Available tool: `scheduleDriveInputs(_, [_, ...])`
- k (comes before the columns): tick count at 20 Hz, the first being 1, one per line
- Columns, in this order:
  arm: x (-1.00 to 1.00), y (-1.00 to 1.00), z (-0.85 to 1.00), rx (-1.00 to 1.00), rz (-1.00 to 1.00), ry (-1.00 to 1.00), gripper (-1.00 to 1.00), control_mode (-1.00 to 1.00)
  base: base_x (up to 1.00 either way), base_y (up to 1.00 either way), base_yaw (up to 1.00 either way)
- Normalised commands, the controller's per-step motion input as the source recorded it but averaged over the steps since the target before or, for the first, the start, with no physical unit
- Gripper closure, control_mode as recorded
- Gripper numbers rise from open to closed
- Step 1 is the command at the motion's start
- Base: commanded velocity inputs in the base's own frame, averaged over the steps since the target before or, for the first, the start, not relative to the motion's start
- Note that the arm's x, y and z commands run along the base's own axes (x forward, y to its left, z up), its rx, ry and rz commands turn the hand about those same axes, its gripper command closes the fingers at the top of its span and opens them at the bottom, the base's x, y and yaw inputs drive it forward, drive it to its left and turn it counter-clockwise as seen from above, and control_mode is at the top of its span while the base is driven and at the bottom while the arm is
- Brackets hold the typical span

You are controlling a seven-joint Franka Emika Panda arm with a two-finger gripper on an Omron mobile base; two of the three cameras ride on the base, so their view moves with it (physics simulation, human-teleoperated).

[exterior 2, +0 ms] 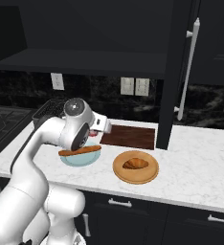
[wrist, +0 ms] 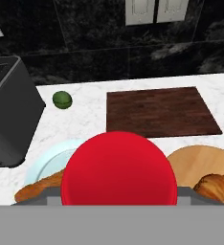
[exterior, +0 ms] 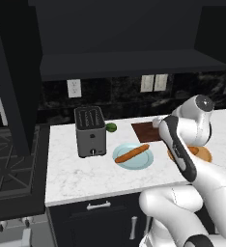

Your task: From the different types of pastries on the counter, select a croissant and place it on the cutting board. Then retrieve a jar of jam from the cabinet and place it alongside the croissant on the cutting board.

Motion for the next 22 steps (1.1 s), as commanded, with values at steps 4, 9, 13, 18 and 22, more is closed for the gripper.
scheduleDriveInputs(4, [0.03,0.01,-0.38,-0.02,0.0,0.0,1.0,-1.0,0.0,0.0,0.0])
scheduleDriveInputs(9, [0.73,0.0,0.0,0.0,0.0,0.0,1.0,-1.0,0.0,0.0,0.0])
scheduleDriveInputs(13, [0.25,0.0,0.0,0.0,0.0,0.0,1.0,-1.0,0.0,0.0,0.0])
scheduleDriveInputs(18, [0.36,-0.11,-0.09,-0.01,0.0,0.0,1.0,-1.0,0.0,0.0,0.0])
scheduleDriveInputs(22, [0.0,0.01,-0.17,0.0,0.0,0.01,1.0,-1.0,0.0,0.0,0.0])
